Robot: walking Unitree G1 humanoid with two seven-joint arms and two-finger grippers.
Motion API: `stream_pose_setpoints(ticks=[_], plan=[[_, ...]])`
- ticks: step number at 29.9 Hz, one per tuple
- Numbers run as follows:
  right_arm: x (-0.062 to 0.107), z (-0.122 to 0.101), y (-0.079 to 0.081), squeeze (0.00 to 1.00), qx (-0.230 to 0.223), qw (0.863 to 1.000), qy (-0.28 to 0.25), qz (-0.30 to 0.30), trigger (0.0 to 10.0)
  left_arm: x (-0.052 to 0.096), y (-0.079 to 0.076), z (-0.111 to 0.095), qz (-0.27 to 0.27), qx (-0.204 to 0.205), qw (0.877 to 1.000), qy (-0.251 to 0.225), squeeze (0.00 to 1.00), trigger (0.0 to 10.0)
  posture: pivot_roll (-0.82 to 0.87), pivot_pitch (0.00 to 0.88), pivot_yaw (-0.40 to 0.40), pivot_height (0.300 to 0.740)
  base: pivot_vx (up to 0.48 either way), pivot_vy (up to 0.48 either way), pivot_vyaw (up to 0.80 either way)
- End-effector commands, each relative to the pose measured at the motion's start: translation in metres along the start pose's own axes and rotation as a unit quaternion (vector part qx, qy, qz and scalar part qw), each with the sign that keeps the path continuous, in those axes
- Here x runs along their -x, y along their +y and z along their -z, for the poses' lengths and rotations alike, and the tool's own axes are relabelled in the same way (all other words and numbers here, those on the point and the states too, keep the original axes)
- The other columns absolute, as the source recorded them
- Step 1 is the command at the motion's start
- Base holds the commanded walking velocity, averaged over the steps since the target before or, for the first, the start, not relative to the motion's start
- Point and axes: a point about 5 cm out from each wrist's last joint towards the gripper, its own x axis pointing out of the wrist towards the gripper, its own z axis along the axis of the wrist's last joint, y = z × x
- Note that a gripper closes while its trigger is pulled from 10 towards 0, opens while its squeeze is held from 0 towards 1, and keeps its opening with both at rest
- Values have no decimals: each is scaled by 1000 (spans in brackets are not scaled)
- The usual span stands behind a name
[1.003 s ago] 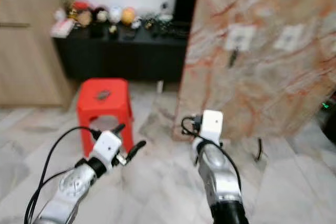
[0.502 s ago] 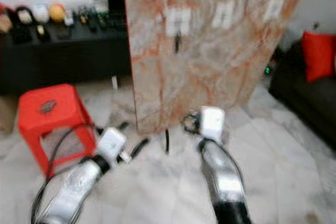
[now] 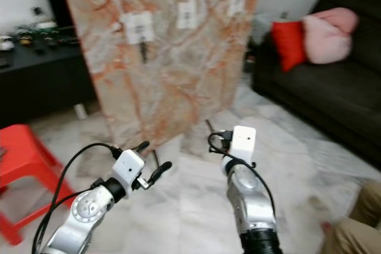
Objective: Hang keys on a hook
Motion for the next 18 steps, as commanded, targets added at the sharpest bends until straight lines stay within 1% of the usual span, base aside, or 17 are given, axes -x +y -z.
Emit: stream_pose_setpoints(ticks=[1,3,5,8,9,10,11,13,14,18], plan=[[1,-7,-4,0,-2,1000,-17,2,10000,-3,-4,-4,15,2,1000,-6,0,10000,9,0,-62,740,0,0,0],[0,-7,0,0,1,1000,-17,-9,10000,-3,-4,-5,20,2,1000,-5,0,10000,8,0,-62,740,0,0,0],[0,-7,7,0,11,999,-15,-33,10000,-4,-7,-6,36,4,999,-7,0,10000,7,0,-60,740,0,0,0],[-1,-9,13,0,21,998,-19,-50,10000,-5,-9,-7,52,4,999,-5,0,10000,8,0,-61,740,0,0,0],[-2,-10,17,0,30,997,-18,-66,10000,-6,-10,-7,67,3,998,-3,0,10000,5,0,-57,740,0,0,0],[-2,-10,17,0,30,997,-18,-66,10000,-6,-10,-7,67,3,998,-3,0,10000,5,0,-57,740,0,0,0],[-3,-11,24,0,51,994,-16,-97,10000,-6,-11,-8,81,3,997,-2,0,10000,4,0,-54,740,0,0,0],[-3,-12,27,0,64,991,-17,-113,10000,-6,-12,-9,93,1,996,0,0,10000,4,0,-52,740,0,0,0],[-4,-11,30,0,81,989,-13,-124,10000,-7,-13,-8,105,-2,994,4,0,10000,5,0,-51,740,0,0,0],[-5,-6,35,0,99,983,11,-153,10000,-7,-15,-9,125,-3,992,8,0,10000,5,0,-50,740,0,0,0]])
